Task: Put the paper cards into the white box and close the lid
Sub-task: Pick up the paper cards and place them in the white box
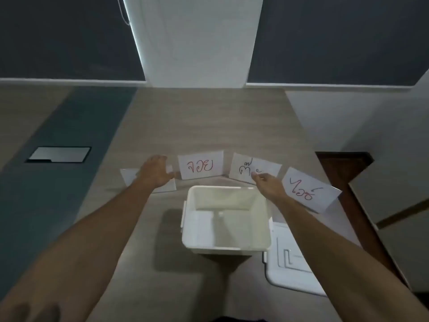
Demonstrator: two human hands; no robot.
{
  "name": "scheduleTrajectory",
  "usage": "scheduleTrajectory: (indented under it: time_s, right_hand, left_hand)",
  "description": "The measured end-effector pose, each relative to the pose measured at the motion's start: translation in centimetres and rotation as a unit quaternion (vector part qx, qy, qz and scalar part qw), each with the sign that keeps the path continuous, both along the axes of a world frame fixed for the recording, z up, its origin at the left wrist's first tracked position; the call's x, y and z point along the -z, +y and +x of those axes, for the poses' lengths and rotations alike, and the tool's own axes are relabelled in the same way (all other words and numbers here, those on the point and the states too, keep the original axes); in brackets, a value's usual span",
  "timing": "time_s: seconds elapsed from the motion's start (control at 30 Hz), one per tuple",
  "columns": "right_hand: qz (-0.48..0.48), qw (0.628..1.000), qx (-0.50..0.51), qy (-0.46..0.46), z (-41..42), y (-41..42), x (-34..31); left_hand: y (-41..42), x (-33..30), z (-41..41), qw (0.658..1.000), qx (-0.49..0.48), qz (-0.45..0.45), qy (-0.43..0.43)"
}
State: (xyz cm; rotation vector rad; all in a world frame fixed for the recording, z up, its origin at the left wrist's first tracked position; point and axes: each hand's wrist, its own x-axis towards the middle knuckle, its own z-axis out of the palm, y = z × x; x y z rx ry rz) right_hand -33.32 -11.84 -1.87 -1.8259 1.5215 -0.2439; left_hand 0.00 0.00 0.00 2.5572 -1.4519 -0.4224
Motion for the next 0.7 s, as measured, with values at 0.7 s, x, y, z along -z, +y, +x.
scheduleTrajectory:
  time_s: [0.7]
  right_hand:
    - [0.035,0.986,0.069,-0.147,3.1,1.1,5.5]
  left_hand:
    - [0.6,-1.0,4.4,0.993,0.008,-0.087,-0.081]
